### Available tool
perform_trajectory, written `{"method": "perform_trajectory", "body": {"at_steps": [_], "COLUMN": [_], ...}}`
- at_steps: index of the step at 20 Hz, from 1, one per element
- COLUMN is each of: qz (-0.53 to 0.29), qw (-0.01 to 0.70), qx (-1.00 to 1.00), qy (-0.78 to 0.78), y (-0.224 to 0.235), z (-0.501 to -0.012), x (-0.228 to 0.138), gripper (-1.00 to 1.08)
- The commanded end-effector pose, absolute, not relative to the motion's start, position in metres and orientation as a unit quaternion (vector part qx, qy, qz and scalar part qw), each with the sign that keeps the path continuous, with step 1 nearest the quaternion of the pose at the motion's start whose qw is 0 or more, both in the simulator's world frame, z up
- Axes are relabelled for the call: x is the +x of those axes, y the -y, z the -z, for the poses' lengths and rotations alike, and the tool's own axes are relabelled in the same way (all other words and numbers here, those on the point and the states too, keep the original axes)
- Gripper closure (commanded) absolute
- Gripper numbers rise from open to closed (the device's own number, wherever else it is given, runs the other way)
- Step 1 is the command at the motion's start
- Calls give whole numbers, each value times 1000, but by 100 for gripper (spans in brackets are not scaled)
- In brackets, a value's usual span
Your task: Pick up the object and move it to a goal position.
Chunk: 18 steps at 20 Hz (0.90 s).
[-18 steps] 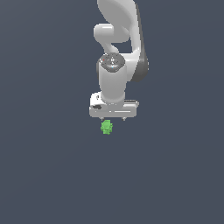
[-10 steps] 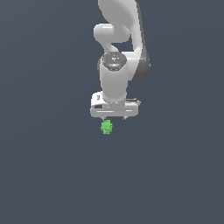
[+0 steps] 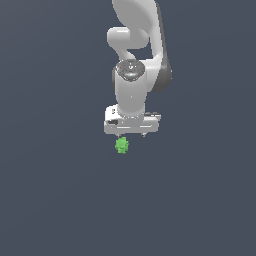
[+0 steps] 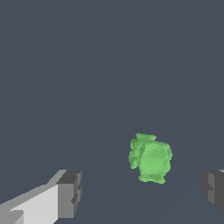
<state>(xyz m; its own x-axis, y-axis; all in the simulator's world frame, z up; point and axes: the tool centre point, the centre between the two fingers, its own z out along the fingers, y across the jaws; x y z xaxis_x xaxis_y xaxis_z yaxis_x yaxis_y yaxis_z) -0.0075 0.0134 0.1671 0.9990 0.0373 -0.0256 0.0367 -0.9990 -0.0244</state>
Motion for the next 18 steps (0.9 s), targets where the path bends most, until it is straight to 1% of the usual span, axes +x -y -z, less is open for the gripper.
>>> {"method": "perform_trajectory", "body": {"at_steps": [1,12,18], "qz": [-12,-4,-1], "qw": [11,4,1], "qx": [-1000,-1000,-999], "qy": [14,-23,-35], "y": [-10,18,28], "z": [-161,-110,-93], "x": [-9,-30,-38], "gripper": [-92,-92,-92]}}
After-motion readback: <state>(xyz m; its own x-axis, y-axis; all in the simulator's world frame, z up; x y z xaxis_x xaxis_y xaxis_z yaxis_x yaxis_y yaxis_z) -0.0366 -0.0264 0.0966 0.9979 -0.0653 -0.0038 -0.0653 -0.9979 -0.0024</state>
